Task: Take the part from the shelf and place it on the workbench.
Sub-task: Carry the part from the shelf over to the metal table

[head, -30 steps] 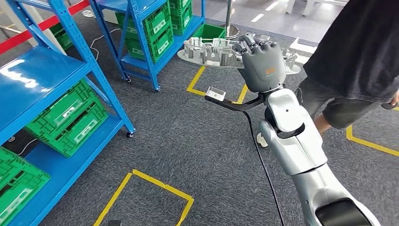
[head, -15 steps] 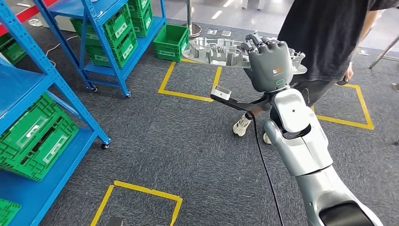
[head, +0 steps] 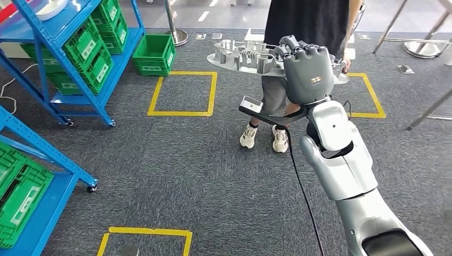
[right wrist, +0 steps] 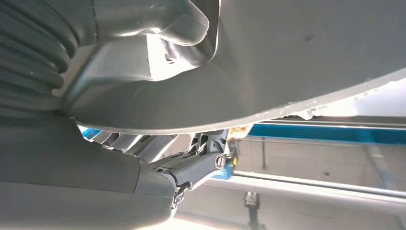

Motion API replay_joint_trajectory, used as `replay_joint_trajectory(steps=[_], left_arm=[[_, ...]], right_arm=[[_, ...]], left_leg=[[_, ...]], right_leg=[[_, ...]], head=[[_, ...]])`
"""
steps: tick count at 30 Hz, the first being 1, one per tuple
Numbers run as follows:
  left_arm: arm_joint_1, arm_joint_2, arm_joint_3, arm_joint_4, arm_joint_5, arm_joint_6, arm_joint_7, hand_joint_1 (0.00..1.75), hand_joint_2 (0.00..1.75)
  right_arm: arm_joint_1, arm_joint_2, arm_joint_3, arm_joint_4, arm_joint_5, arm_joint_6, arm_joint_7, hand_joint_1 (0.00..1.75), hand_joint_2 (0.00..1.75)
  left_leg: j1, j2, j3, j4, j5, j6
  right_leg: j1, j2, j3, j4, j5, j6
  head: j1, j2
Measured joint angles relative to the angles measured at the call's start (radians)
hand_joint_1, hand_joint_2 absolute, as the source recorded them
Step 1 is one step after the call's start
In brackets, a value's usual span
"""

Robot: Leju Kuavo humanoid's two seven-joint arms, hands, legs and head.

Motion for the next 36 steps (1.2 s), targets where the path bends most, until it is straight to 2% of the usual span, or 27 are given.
replay_joint_trajectory(steps=[2, 4, 5, 6, 7, 8, 10, 11, 12, 13, 14, 15, 17, 18, 19, 21, 22, 23, 25, 27, 28, 29, 30, 32, 34, 35, 36], left_arm=[[0.000, 0.001, 0.002, 0.000, 0.011, 0.000, 0.001, 0.00, 1.75], [0.000, 0.002, 0.004, 0.001, 0.022, -0.001, 0.002, 0.00, 1.75], [0.000, 0.002, 0.004, 0.001, 0.025, -0.002, 0.002, 0.00, 1.75], [0.000, 0.002, 0.005, 0.001, 0.028, -0.004, 0.002, 0.00, 1.75], [-0.001, 0.001, 0.005, 0.001, 0.029, -0.005, 0.001, 0.00, 1.75], [-0.001, 0.001, 0.005, 0.001, 0.029, -0.007, 0.000, 0.00, 1.75], [0.001, 0.001, 0.005, 0.000, 0.029, -0.009, 0.000, 0.00, 1.75], [0.002, 0.001, 0.005, 0.001, 0.029, -0.009, 0.000, 0.00, 1.75], [0.003, 0.002, 0.005, 0.001, 0.030, -0.009, 0.000, 0.00, 1.75], [0.003, 0.002, 0.005, 0.001, 0.030, -0.009, 0.000, 0.00, 1.75], [0.003, 0.002, 0.005, 0.001, 0.031, -0.009, 0.000, 0.00, 1.75], [0.003, 0.002, 0.006, 0.001, 0.031, -0.009, 0.000, 0.00, 1.75], [0.002, 0.001, 0.006, 0.000, 0.034, -0.009, -0.001, 0.00, 1.75], [0.002, 0.001, 0.006, 0.000, 0.036, -0.009, -0.001, 0.00, 1.75], [0.002, 0.001, 0.007, 0.000, 0.038, -0.009, -0.001, 0.00, 1.75], [0.002, 0.000, 0.009, 0.000, 0.041, -0.009, -0.002, 0.00, 1.75], [0.001, -0.001, 0.010, 0.000, 0.041, -0.009, -0.003, 0.00, 1.75], [0.001, -0.002, 0.011, 0.000, 0.041, -0.009, -0.003, 0.00, 1.75], [0.002, -0.002, 0.012, 0.001, 0.041, -0.009, -0.004, 0.00, 1.75], [0.005, -0.002, 0.012, 0.001, 0.040, -0.009, -0.002, 0.00, 1.75], [0.006, -0.002, 0.013, 0.002, 0.039, -0.009, -0.002, 0.00, 1.75], [0.006, -0.002, 0.013, 0.002, 0.039, -0.010, -0.001, 0.00, 1.75], [0.006, -0.001, 0.013, 0.001, 0.038, -0.010, -0.001, 0.00, 1.75], [0.005, -0.001, 0.013, 0.002, 0.037, -0.010, -0.001, 0.00, 1.75], [0.004, -0.001, 0.015, 0.002, 0.037, -0.010, 0.001, 0.00, 1.75], [0.003, -0.001, 0.016, 0.002, 0.038, -0.011, 0.002, 0.00, 1.75], [0.003, -0.001, 0.018, 0.002, 0.039, -0.011, 0.002, 0.00, 1.75]], right_arm=[[-0.002, 0.002, 0.000, 0.000, -0.003, 0.003, -0.006, 1.75, 1.75], [-0.004, 0.004, 0.000, 0.000, -0.007, 0.004, -0.008, 1.75, 1.75], [-0.005, 0.004, -0.002, 0.000, -0.009, 0.004, -0.008, 1.75, 1.75], [-0.004, 0.003, -0.004, 0.000, -0.012, 0.004, -0.008, 1.75, 1.75], [-0.004, 0.003, -0.006, 0.000, -0.015, 0.004, -0.008, 1.75, 1.75], [-0.004, 0.002, -0.009, 0.000, -0.018, 0.004, -0.008, 1.75, 1.75], [-0.004, 0.002, -0.010, 0.000, -0.021, 0.003, -0.009, 1.75, 1.75], [-0.002, 0.002, -0.011, 0.001, -0.021, 0.002, -0.008, 1.75, 1.75], [0.000, 0.003, -0.011, 0.001, -0.021, 0.002, -0.008, 1.75, 1.75], [0.004, 0.003, -0.012, 0.002, -0.021, 0.002, -0.008, 1.75, 1.75], [0.006, 0.003, -0.012, 0.003, -0.021, 0.002, -0.008, 1.75, 1.75], [0.008, 0.003, -0.013, 0.004, -0.022, 0.002, -0.008, 1.75, 1.75], [0.007, 0.004, -0.013, 0.004, -0.022, 0.000, -0.009, 1.75, 1.75], [0.005, 0.005, -0.014, 0.004, -0.023, -0.002, -0.009, 1.75, 1.75], [0.005, 0.006, -0.015, 0.004, -0.023, -0.004, -0.009, 1.75, 1.75], [0.004, 0.007, -0.018, 0.004, -0.024, -0.007, -0.009, 1.75, 1.75], [0.004, 0.007, -0.020, 0.004, -0.025, -0.009, -0.009, 1.75, 1.75], [0.003, 0.008, -0.022, 0.004, -0.025, -0.010, -0.009, 1.75, 1.75], [0.002, 0.011, -0.023, 0.004, -0.026, -0.012, -0.008, 1.75, 1.75], [0.004, 0.013, -0.023, 0.004, -0.026, -0.012, -0.008, 1.75, 1.75], [0.006, 0.014, -0.023, 0.004, -0.026, -0.012, -0.008, 1.75, 1.75], [0.008, 0.014, -0.023, 0.005, -0.026, -0.012, -0.008, 1.75, 1.75], [0.009, 0.014, -0.023, 0.005, -0.027, -0.012, -0.008, 1.75, 1.75], [0.008, 0.014, -0.023, 0.005, -0.029, -0.013, -0.008, 1.75, 1.75], [0.006, 0.015, -0.023, 0.006, -0.031, -0.015, -0.011, 1.75, 1.75], [0.005, 0.015, -0.023, 0.006, -0.033, -0.016, -0.012, 1.75, 1.75], [0.006, 0.015, -0.024, 0.007, -0.034, -0.016, -0.013, 1.75, 1.75]], left_leg=[[0.004, -0.050, 0.055, -0.126, 0.055, 0.005], [0.003, -0.081, 0.077, -0.175, 0.063, 0.010], [0.001, -0.072, 0.080, -0.179, 0.064, 0.014], [0.000, -0.060, 0.081, -0.182, 0.067, 0.021], [0.000, -0.047, 0.083, -0.187, 0.071, 0.028], [0.000, -0.033, 0.085, -0.191, 0.074, 0.035], [-0.002, -0.004, 0.086, -0.195, 0.075, 0.045], [-0.004, 0.011, 0.085, -0.194, 0.074, 0.047], [-0.006, 0.025, 0.085, -0.193, 0.072, 0.049], [-0.006, 0.040, 0.085, -0.193, 0.071, 0.049], [-0.007, 0.054, 0.085, -0.192, 0.070, 0.048], [-0.007, 0.068, 0.086, -0.190, 0.068, 0.047], [-0.011, 0.091, 0.087, -0.187, 0.062, 0.040], [-0.013, 0.101, 0.088, -0.186, 0.060, 0.035], [-0.016, 0.111, 0.090, -0.186, 0.058, 0.030], [-0.015, 0.124, 0.095, -0.188, 0.054, 0.019], [-0.013, 0.112, 0.096, -0.183, 0.048, 0.013], [-0.011, 0.090, 0.089, -0.162, 0.032, 0.009], [-0.007, 0.036, 0.046, -0.064, -0.023, 0.004], [-0.007, 0.017, -0.015, 0.061, -0.071, 0.000], [-0.006, 0.015, -0.032, 0.089, -0.071, -0.001], [-0.005, 0.013, -0.031, 0.079, -0.052, -0.001], [-0.003, 0.008, -0.011, 0.030, -0.017, -0.001], [0.004, -0.034, 0.049, -0.102, 0.042, -0.001], [0.006, -0.068, 0.079, -0.167, 0.056, 0.004], [0.004, -0.067, 0.080, -0.170, 0.055, 0.010], [0.002, -0.054, 0.081, -0.171, 0.058, 0.018]], right_leg=[[-0.001, 0.027, -0.003, 0.006, -0.002, 0.009], [-0.006, 0.052, -0.011, 0.007, 0.002, 0.025], [-0.009, 0.065, -0.015, 0.004, 0.006, 0.034], [-0.012, 0.066, -0.018, 0.002, 0.008, 0.040], [-0.010, 0.046, -0.023, 0.009, 0.004, 0.045], [-0.008, 0.015, -0.035, 0.034, -0.011, 0.048], [-0.003, -0.051, -0.088, 0.145, -0.069, 0.053], [-0.003, -0.062, -0.120, 0.214, -0.098, 0.056], [-0.004, -0.066, -0.143, 0.264, -0.114, 0.058], [-0.004, -0.068, -0.148, 0.280, -0.112, 0.058], [-0.004, -0.073, -0.133, 0.253, -0.093, 0.057], [-0.003, -0.084, -0.097, 0.190, -0.064, 0.055], [0.004, -0.128, -0.023, 0.055, -0.021, 0.045], [0.009, -0.142, -0.003, 0.016, -0.012, 0.039], [0.013, -0.146, 0.002, 0.003, -0.012, 0.032], [0.013, -0.122, 0.002, 0.000, -0.007, 0.021], [0.010, -0.110, 0.003, -0.003, -0.005, 0.015], [0.007, -0.100, 0.005, -0.007, -0.002, 0.009], [0.002, -0.081, 0.007, -0.009, 0.000, 0.000], [0.003, -0.056, 0.006, -0.008, 0.000, -0.004], [0.003, -0.041, 0.006, -0.007, 0.000, -0.004], [0.002, -0.027, 0.006, -0.005, 0.000, -0.003], [0.001, -0.012, 0.006, -0.002, -0.001, -0.001], [-0.003, 0.016, 0.001, 0.007, -0.004, 0.008], [-0.006, 0.042, -0.009, 0.012, -0.002, 0.025], [-0.008, 0.055, -0.014, 0.009, 0.003, 0.034], [-0.011, 0.066, -0.017, 0.005, 0.008, 0.041]], head=[[0.000, 0.000], [0.000, 0.000], [0.000, 0.000], [0.000, 0.000], [0.002, 0.000], [0.004, 0.000], [0.007, 0.000], [0.007, 0.000], [0.007, 0.000], [0.008, 0.000], [0.008, 0.000], [0.008, 0.000], [0.007, 0.000], [0.007, 0.000], [0.007, 0.000], [0.007, 0.000], [0.007, 0.000], [0.006, 0.000], [0.003, 0.000], [0.000, 0.000], [0.000, 0.000], [0.000, 0.000], [0.000, 0.000], [0.000, 0.000], [-0.002, 0.000], [-0.002, 0.000], [-0.002, 0.000]])
